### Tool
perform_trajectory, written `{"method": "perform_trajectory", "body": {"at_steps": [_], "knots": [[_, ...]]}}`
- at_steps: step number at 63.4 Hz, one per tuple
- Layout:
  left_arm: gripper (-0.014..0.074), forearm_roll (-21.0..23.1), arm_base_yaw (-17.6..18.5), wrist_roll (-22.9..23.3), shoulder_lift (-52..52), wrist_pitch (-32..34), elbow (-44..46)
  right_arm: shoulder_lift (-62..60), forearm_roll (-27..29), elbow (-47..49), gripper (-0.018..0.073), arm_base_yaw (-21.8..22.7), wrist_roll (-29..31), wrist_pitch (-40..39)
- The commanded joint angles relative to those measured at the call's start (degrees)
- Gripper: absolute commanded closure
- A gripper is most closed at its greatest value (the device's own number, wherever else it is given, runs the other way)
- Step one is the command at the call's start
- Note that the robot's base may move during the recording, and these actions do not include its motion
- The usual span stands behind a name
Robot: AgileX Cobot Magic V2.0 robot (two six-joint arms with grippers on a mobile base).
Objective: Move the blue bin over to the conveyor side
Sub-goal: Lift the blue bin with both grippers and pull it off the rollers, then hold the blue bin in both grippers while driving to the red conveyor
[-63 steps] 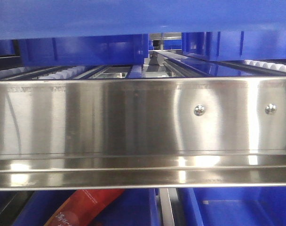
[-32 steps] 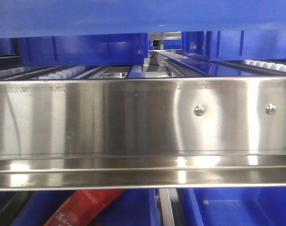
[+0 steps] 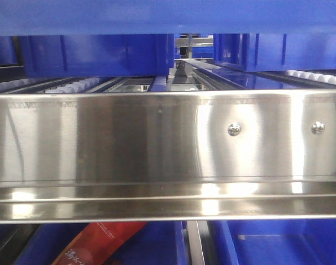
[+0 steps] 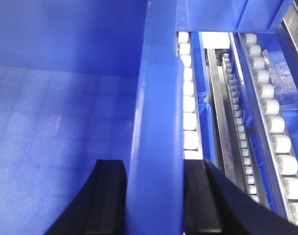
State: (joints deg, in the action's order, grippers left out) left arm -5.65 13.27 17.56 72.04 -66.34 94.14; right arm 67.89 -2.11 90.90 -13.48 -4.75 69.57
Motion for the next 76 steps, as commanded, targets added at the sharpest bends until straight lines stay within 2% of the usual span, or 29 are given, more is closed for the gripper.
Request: {"method": "perform_trajectory", "body": {"at_steps": [1,76], "knots": [[0.0616,2.22,0.79,-0.4,-1.54,6.41,0.9,-1.16,1.25,0.73,0.064,-0.37,0.73,-5.81],[0.0616,2.22,0.79,-0.4,-1.54,6.41,0.9,-1.16,1.25,0.73,0.064,-0.37,0.73,-5.81]]}}
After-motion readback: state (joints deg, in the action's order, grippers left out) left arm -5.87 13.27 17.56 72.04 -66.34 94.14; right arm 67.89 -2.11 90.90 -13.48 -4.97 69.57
